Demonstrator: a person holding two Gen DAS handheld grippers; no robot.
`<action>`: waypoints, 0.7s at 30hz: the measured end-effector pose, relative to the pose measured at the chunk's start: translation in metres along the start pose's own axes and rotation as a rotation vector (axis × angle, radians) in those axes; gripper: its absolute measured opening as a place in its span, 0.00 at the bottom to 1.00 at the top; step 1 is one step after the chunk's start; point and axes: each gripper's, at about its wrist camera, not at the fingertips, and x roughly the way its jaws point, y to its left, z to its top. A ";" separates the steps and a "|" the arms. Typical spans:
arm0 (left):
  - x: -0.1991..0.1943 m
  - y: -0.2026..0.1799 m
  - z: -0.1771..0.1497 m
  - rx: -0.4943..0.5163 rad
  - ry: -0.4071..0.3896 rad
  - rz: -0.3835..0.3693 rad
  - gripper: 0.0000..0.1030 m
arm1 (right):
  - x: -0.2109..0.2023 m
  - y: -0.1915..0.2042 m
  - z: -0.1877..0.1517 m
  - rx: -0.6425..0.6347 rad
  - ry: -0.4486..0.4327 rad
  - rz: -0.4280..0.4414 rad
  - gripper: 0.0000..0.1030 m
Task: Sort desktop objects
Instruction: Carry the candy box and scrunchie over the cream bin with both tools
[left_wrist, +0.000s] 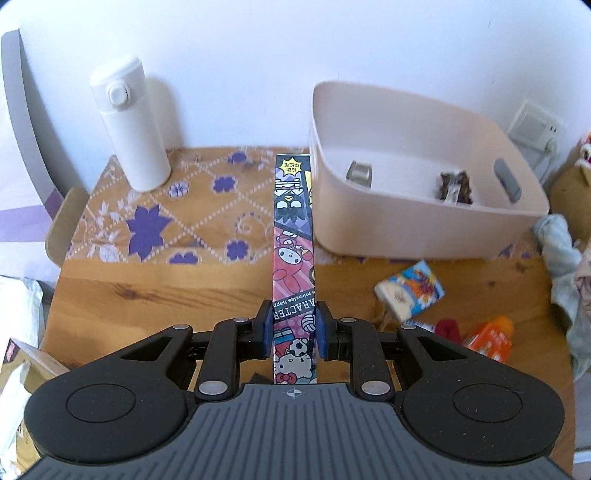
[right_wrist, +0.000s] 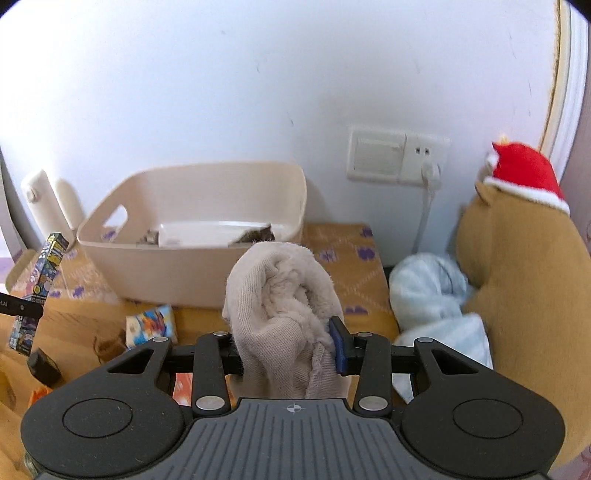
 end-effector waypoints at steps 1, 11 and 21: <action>-0.003 -0.001 0.002 -0.006 -0.008 -0.006 0.22 | -0.001 0.001 0.003 -0.001 -0.008 0.004 0.36; -0.028 -0.025 0.038 -0.001 -0.084 -0.062 0.22 | -0.003 0.010 0.025 -0.018 -0.063 0.020 0.37; -0.039 -0.058 0.087 0.089 -0.199 -0.084 0.22 | 0.003 0.011 0.056 -0.025 -0.127 0.019 0.37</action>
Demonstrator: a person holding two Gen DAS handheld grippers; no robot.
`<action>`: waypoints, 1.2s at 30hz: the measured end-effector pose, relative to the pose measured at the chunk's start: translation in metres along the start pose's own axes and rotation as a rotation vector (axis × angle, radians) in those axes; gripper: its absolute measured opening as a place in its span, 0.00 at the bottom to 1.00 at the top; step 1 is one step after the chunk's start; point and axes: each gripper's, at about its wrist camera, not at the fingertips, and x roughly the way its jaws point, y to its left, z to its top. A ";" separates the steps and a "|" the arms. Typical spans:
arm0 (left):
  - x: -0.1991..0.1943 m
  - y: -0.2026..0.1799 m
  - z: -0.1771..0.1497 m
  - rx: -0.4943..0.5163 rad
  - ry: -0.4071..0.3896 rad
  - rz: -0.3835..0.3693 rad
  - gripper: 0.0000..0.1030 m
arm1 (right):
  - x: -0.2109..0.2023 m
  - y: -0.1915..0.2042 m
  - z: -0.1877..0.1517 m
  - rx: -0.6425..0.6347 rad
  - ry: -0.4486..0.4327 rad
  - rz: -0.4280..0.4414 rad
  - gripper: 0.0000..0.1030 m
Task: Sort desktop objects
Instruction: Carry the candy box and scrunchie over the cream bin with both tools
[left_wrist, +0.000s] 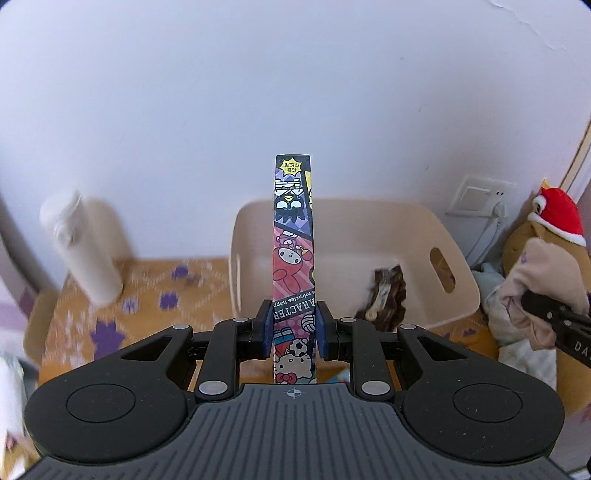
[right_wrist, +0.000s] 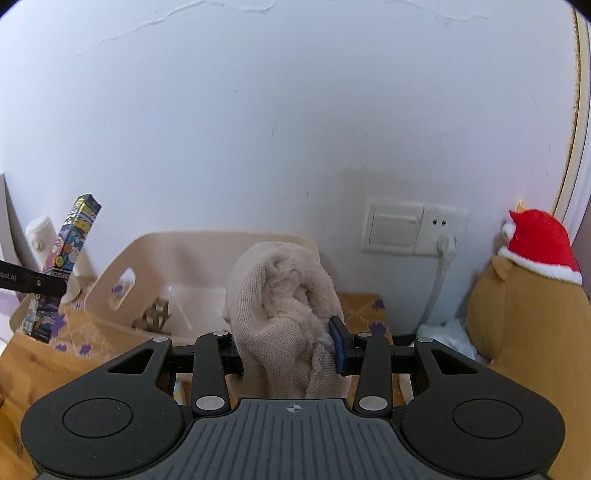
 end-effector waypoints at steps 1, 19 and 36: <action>0.001 -0.003 0.003 0.010 -0.009 0.002 0.22 | 0.001 0.001 0.003 0.004 -0.009 -0.003 0.37; 0.064 -0.045 0.035 0.173 -0.031 0.048 0.22 | 0.062 0.020 0.045 -0.025 -0.047 -0.033 0.37; 0.124 -0.050 0.005 0.230 0.130 0.101 0.22 | 0.121 0.063 0.028 -0.056 0.114 -0.030 0.37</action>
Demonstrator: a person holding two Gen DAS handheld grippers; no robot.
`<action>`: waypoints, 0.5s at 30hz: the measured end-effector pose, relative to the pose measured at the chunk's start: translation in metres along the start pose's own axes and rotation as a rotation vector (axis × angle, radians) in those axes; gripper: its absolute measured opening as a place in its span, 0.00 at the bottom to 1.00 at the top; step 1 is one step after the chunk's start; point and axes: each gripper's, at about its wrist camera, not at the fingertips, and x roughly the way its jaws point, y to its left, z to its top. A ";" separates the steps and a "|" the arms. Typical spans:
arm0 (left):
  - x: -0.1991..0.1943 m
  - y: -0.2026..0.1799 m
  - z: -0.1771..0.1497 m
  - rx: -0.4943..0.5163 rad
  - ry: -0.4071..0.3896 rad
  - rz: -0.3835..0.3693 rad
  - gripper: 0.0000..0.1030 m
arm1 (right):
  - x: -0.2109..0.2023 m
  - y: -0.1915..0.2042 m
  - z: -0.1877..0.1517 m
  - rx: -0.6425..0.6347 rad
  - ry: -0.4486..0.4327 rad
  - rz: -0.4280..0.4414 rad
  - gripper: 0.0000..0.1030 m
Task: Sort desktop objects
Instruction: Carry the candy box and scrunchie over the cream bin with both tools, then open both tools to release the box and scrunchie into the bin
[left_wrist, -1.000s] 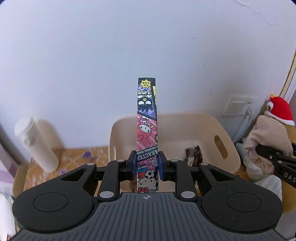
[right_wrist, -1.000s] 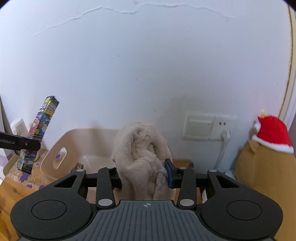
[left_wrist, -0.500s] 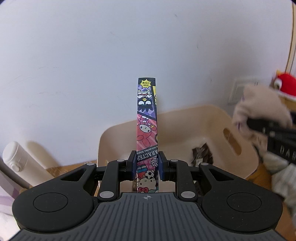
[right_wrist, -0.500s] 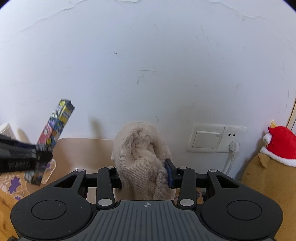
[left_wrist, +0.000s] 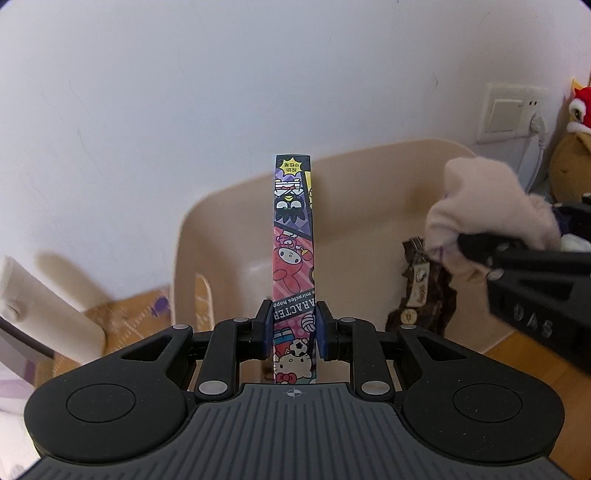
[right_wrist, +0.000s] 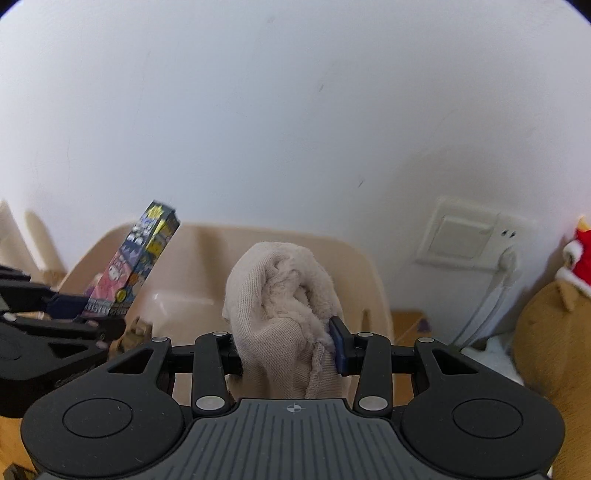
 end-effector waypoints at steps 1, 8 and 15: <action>0.002 -0.001 -0.001 -0.002 0.008 -0.006 0.22 | 0.003 0.003 -0.001 -0.008 0.016 0.005 0.37; 0.012 -0.007 -0.004 0.023 0.044 -0.007 0.22 | 0.015 0.021 -0.010 -0.064 0.080 0.011 0.45; 0.015 0.001 -0.013 0.016 0.064 0.020 0.45 | 0.012 0.025 -0.017 -0.089 0.068 -0.008 0.66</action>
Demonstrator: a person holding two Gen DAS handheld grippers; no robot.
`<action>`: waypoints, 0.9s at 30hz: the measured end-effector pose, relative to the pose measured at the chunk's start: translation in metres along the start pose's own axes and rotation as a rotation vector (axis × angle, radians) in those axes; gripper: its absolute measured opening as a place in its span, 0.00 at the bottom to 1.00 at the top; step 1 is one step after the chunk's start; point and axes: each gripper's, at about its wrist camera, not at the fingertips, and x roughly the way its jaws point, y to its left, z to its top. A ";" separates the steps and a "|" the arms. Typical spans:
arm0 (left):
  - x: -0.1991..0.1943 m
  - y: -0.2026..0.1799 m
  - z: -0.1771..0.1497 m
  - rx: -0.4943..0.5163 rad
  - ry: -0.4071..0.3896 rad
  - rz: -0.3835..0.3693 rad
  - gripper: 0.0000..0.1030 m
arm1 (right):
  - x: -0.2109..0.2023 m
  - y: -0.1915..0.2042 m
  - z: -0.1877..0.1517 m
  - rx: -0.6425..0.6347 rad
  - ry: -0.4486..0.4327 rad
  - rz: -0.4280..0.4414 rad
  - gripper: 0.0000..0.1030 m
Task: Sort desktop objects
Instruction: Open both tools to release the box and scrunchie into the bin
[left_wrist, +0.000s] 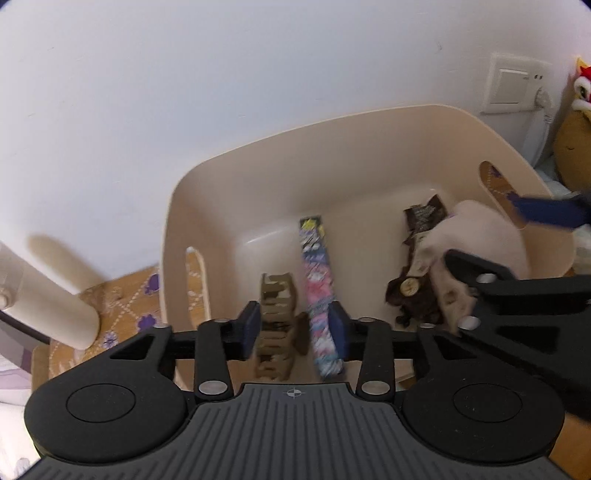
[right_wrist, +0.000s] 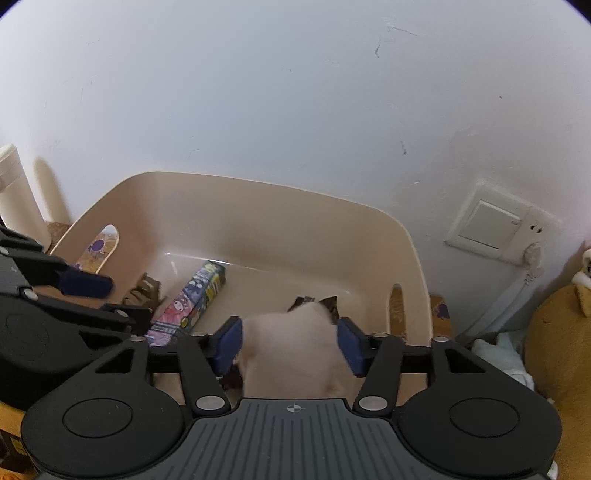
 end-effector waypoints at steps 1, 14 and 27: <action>-0.008 0.002 -0.007 -0.007 -0.001 0.002 0.51 | -0.004 0.000 -0.001 0.002 -0.007 -0.010 0.76; -0.047 0.031 -0.017 0.014 -0.070 0.018 0.68 | -0.044 -0.010 0.002 0.011 -0.113 -0.030 1.00; -0.085 0.057 -0.049 0.013 -0.059 -0.017 0.73 | -0.107 -0.025 -0.030 0.041 -0.127 -0.010 1.00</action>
